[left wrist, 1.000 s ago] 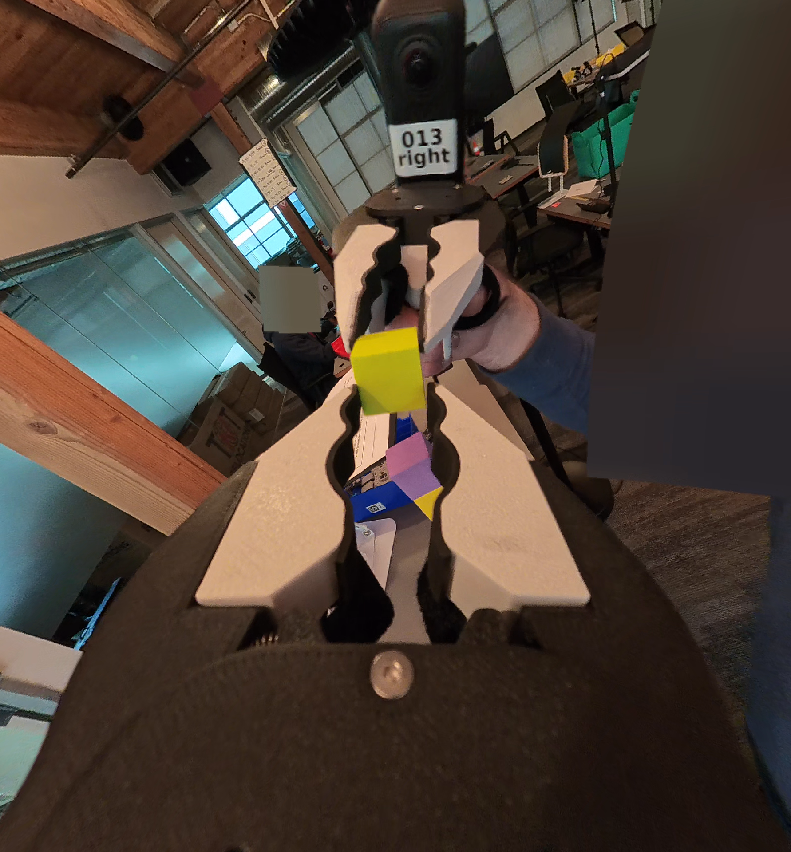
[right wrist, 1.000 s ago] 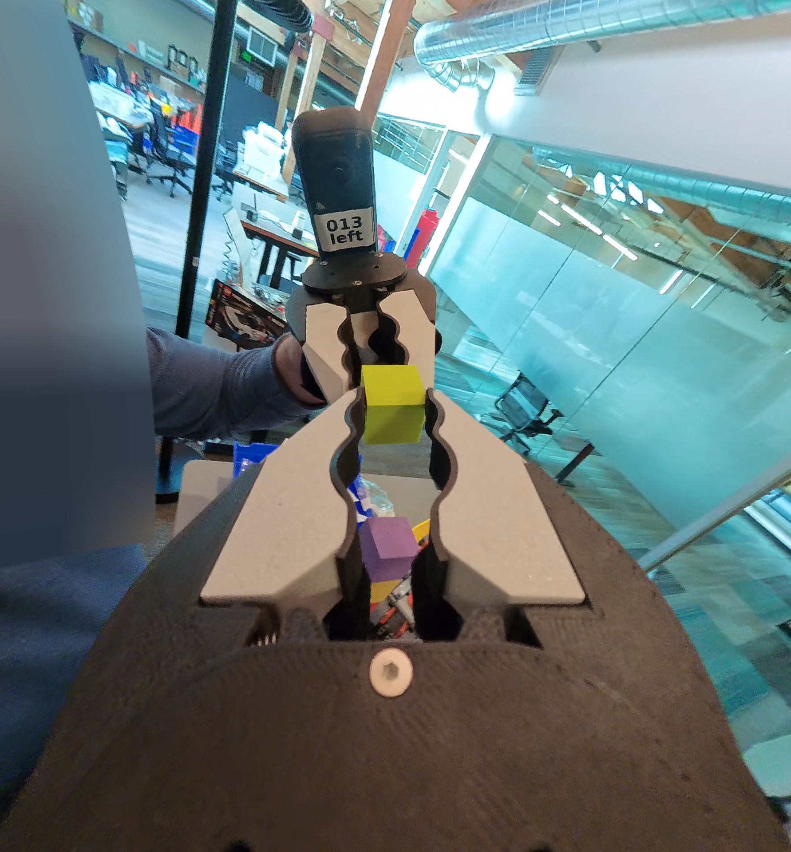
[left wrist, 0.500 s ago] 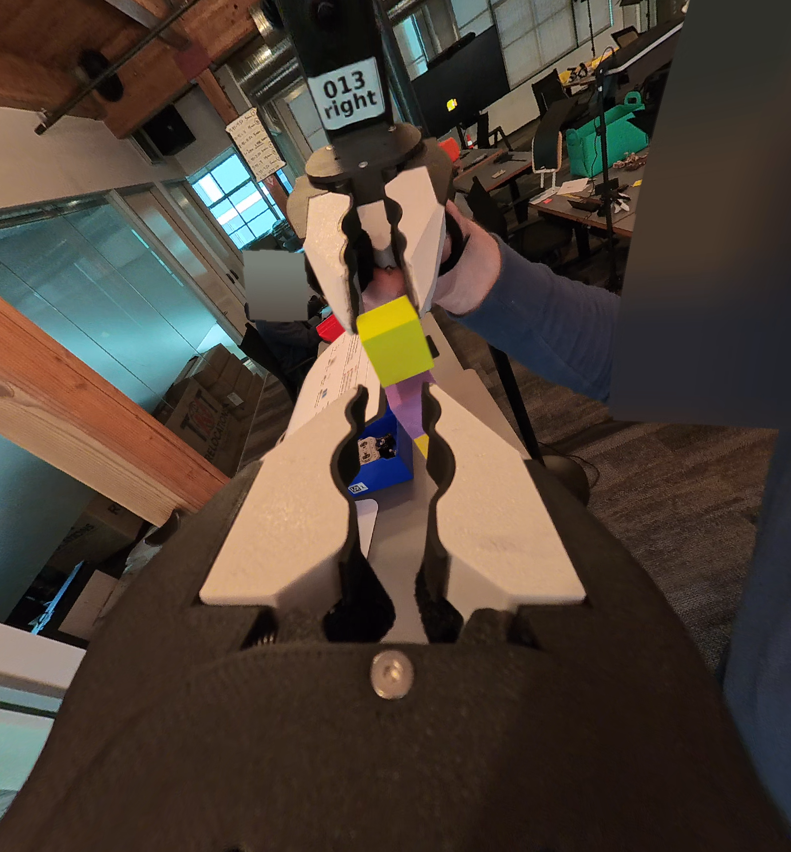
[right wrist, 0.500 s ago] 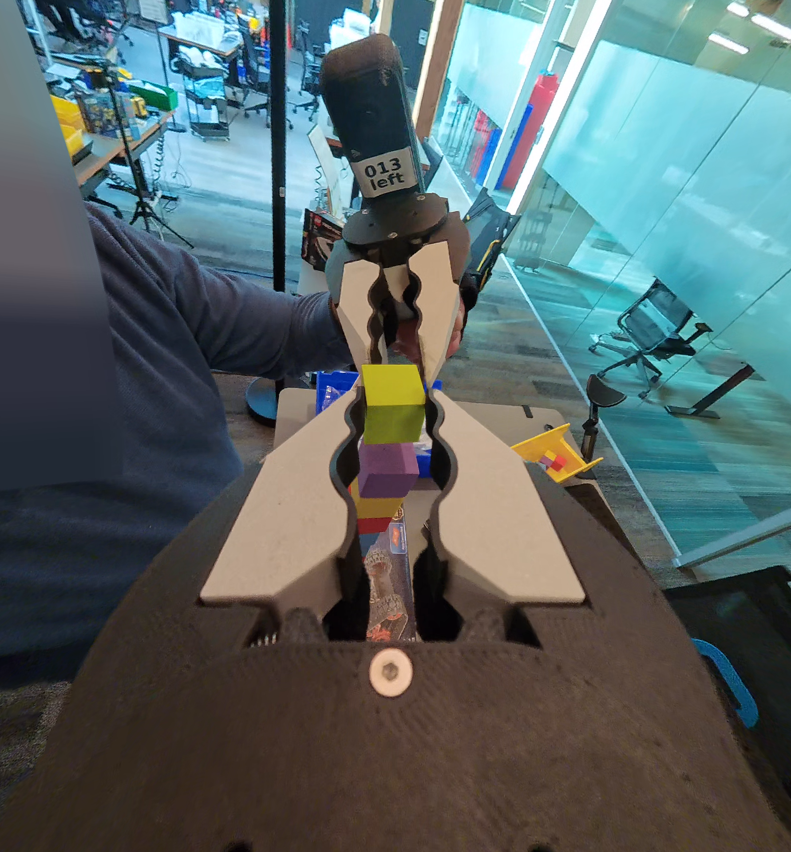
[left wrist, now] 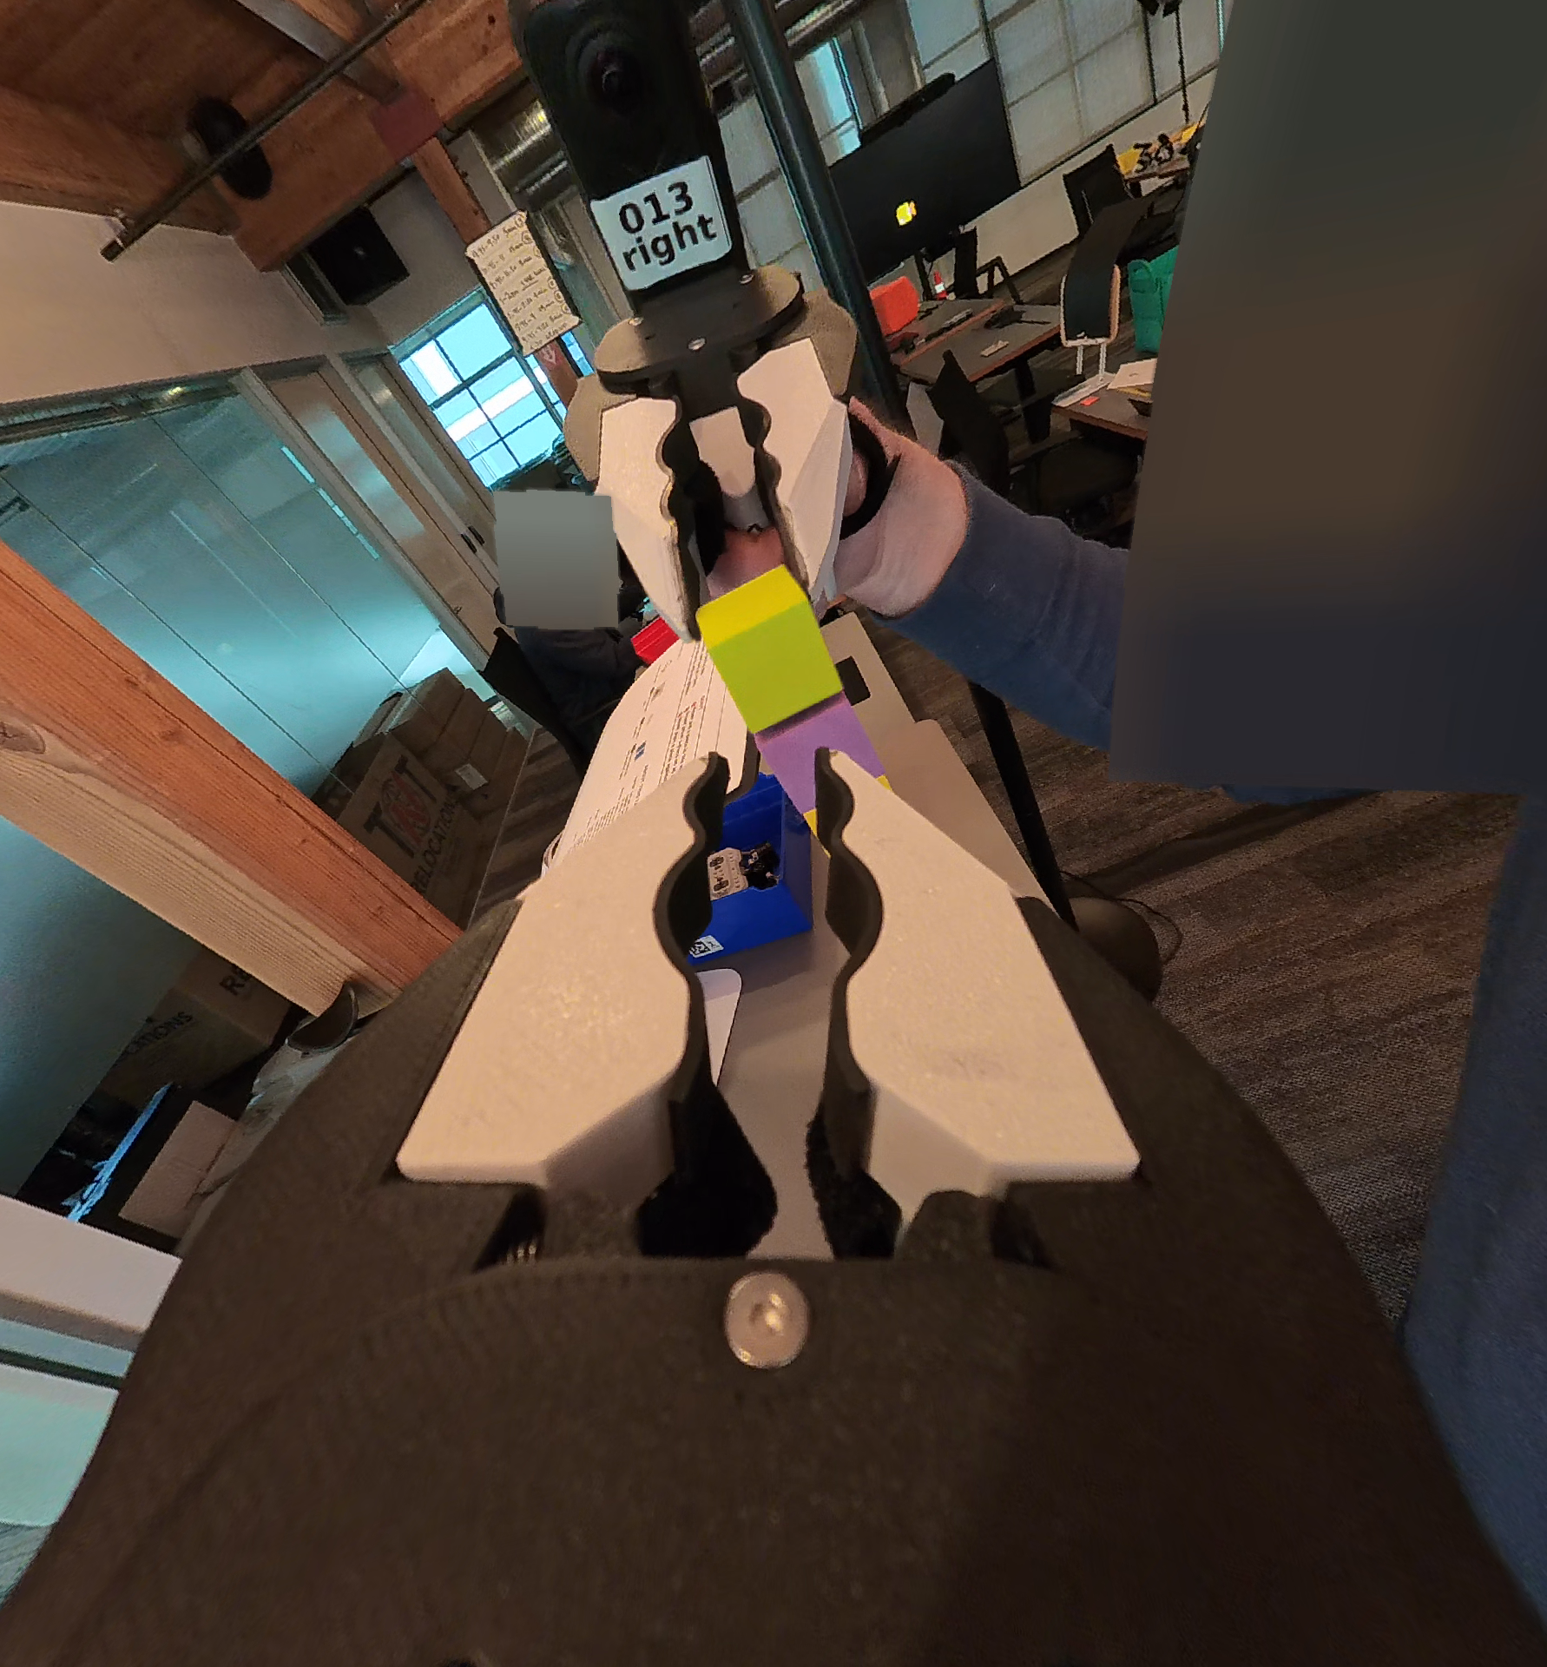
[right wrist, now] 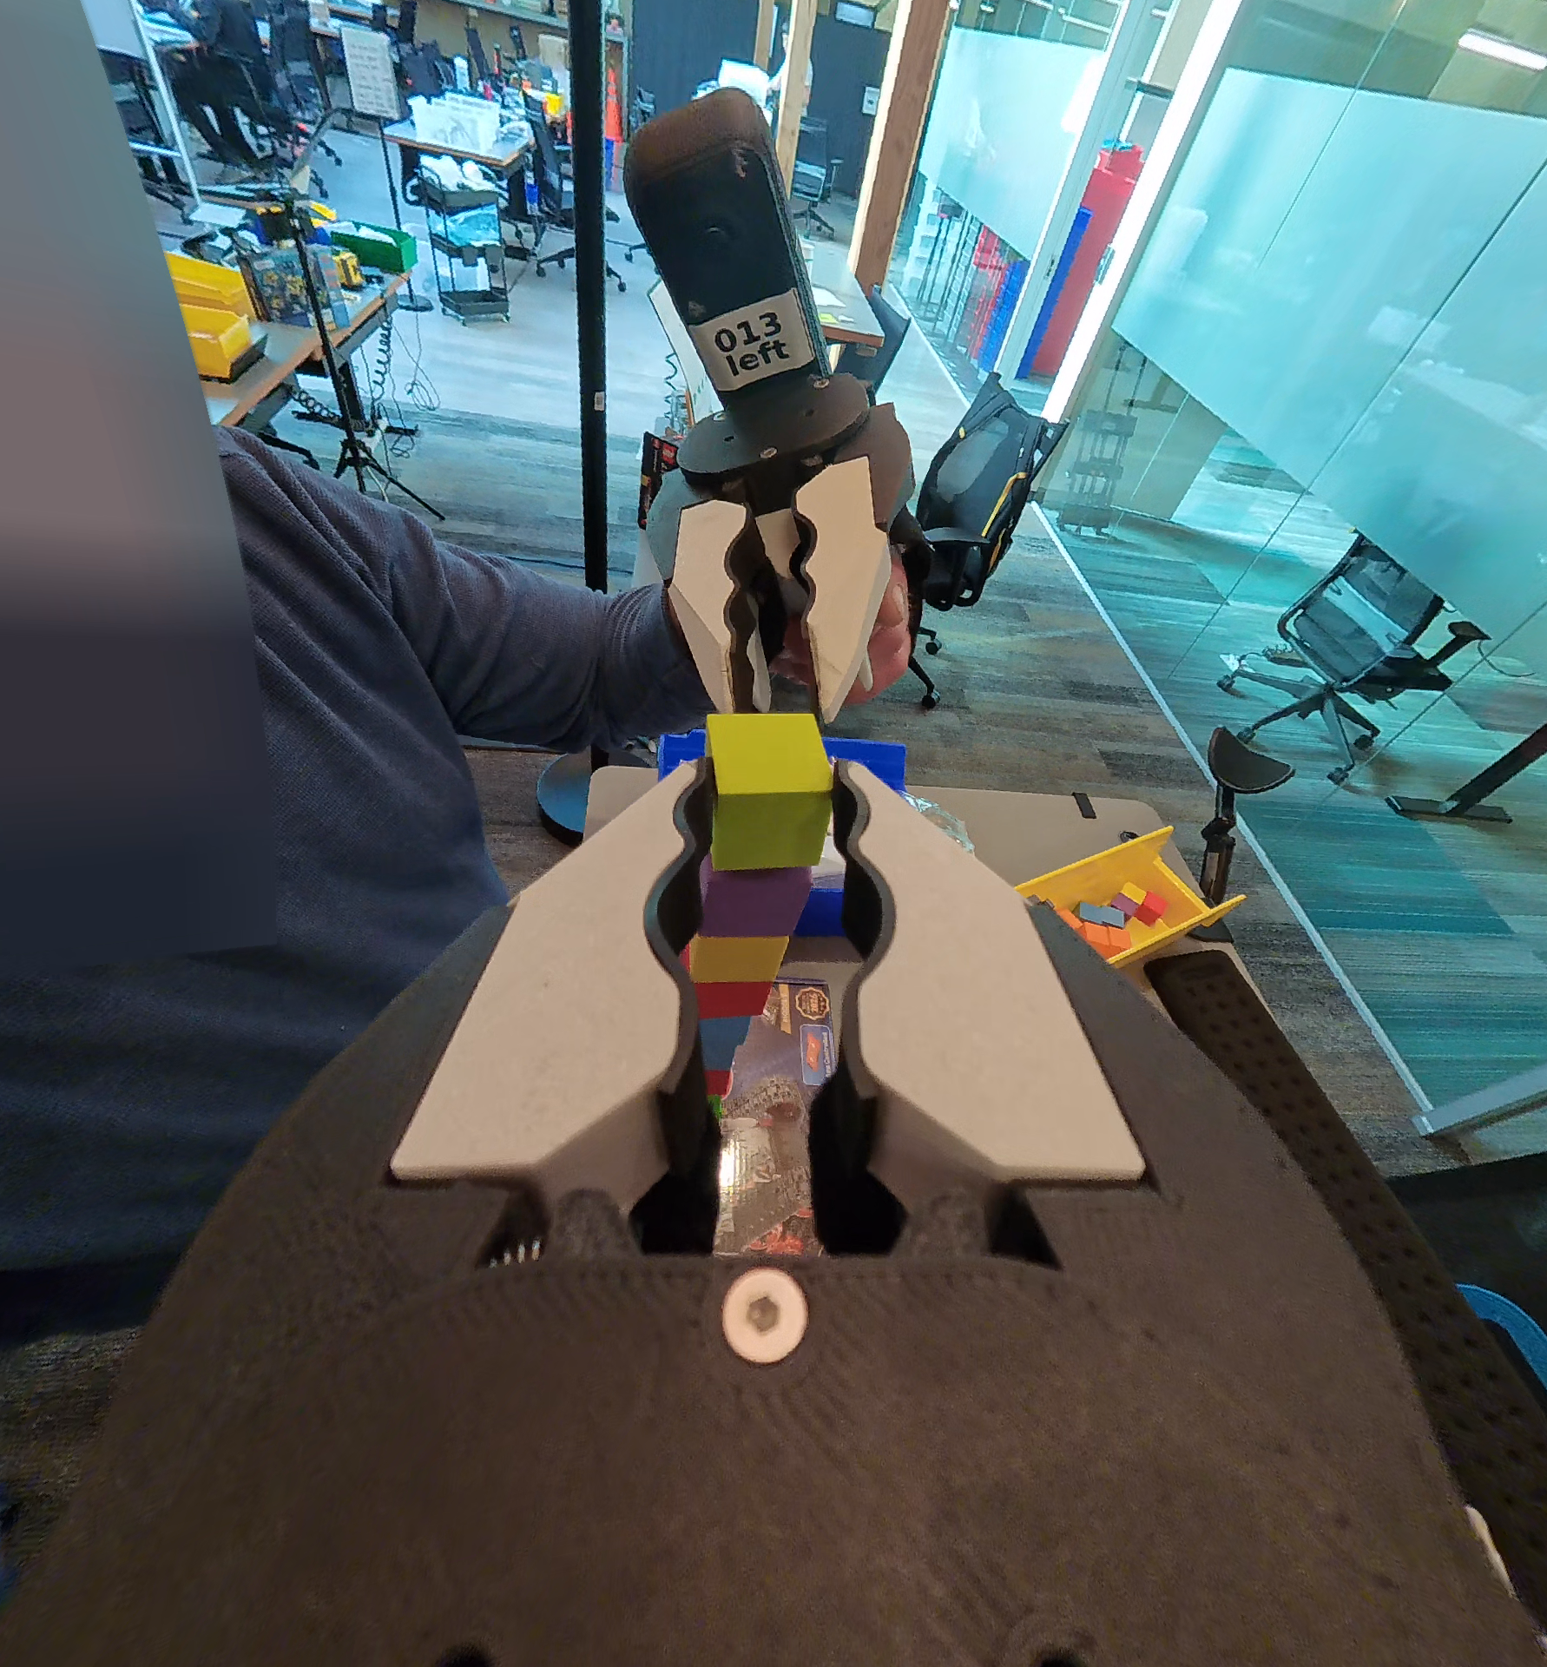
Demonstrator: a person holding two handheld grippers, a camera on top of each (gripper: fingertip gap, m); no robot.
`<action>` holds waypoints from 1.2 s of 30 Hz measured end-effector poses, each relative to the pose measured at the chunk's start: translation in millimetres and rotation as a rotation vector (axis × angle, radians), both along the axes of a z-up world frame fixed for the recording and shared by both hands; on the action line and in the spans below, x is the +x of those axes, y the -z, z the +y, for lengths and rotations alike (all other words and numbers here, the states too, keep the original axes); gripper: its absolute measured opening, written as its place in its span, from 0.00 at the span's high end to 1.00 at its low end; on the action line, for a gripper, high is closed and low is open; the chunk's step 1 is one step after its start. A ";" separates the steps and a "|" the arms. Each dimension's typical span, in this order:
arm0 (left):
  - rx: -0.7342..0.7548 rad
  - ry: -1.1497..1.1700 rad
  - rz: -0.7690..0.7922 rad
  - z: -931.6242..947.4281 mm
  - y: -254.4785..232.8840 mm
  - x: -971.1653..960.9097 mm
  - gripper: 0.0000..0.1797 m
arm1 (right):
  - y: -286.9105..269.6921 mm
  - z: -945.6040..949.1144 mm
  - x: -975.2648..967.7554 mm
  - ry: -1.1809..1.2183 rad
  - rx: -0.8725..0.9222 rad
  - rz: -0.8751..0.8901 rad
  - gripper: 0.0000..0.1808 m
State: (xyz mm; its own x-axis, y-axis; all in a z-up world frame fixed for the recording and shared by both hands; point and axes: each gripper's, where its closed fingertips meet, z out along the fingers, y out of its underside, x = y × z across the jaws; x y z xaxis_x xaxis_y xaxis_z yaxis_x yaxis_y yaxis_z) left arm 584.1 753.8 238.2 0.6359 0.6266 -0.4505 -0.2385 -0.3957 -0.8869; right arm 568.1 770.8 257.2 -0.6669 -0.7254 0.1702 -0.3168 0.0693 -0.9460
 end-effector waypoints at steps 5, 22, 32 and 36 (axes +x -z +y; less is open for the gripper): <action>0.003 -0.004 0.001 -2.0 0.5 -1.8 0.90 | 0.4 0.0 -2.0 -0.005 0.000 -0.005 0.86; 0.010 -0.020 -0.001 -12.1 1.5 -8.3 0.91 | 3.1 3.0 2.6 -0.033 -0.012 -0.010 0.86; 0.009 -0.020 0.004 -14.4 1.5 -11.5 0.91 | 3.5 1.1 -1.6 -0.019 -0.018 -0.020 0.86; 0.010 -0.021 0.004 -16.0 1.3 -12.8 0.90 | 4.5 0.6 0.1 -0.020 -0.015 -0.015 0.86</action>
